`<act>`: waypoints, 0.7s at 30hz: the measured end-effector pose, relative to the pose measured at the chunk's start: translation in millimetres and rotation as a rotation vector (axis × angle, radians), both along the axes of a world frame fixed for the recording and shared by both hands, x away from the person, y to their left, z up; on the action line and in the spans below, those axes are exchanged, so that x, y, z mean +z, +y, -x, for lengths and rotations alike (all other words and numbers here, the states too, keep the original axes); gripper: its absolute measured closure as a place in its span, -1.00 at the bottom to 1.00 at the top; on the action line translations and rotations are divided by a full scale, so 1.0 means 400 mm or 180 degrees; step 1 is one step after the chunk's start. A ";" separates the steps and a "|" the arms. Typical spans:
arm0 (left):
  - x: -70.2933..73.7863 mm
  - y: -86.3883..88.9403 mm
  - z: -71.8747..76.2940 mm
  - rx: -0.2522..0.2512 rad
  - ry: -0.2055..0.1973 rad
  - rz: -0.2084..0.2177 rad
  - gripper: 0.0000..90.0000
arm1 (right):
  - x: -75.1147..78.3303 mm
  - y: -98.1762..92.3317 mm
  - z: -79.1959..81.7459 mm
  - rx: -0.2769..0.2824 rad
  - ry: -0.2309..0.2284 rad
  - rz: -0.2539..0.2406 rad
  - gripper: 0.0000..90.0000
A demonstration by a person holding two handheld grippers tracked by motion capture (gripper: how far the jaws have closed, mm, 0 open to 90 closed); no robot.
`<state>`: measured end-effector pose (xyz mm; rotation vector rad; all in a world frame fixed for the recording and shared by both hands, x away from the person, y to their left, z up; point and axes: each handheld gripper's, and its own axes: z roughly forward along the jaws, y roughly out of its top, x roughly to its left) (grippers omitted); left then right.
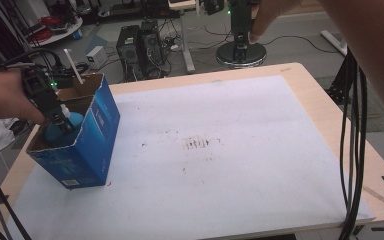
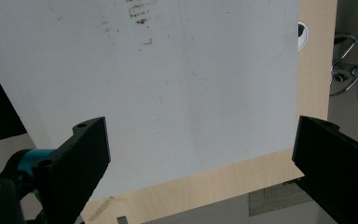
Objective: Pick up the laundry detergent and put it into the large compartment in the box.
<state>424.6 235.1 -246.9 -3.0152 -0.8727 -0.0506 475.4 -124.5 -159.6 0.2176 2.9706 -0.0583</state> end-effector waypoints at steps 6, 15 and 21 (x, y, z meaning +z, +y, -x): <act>0.022 0.002 0.004 0.0017 -0.0055 -0.0022 -0.41 | -0.001 0.003 0.000 -0.0004 0.0006 0.0005 -0.93; 0.050 0.010 0.012 0.0055 -0.0090 -0.0042 -0.49 | -0.004 0.010 0.000 -0.0001 0.0015 0.0020 -0.93; 0.078 0.010 0.017 0.0052 -0.0129 -0.0059 -0.57 | -0.006 0.014 -0.002 0.0024 0.0023 0.0028 -0.93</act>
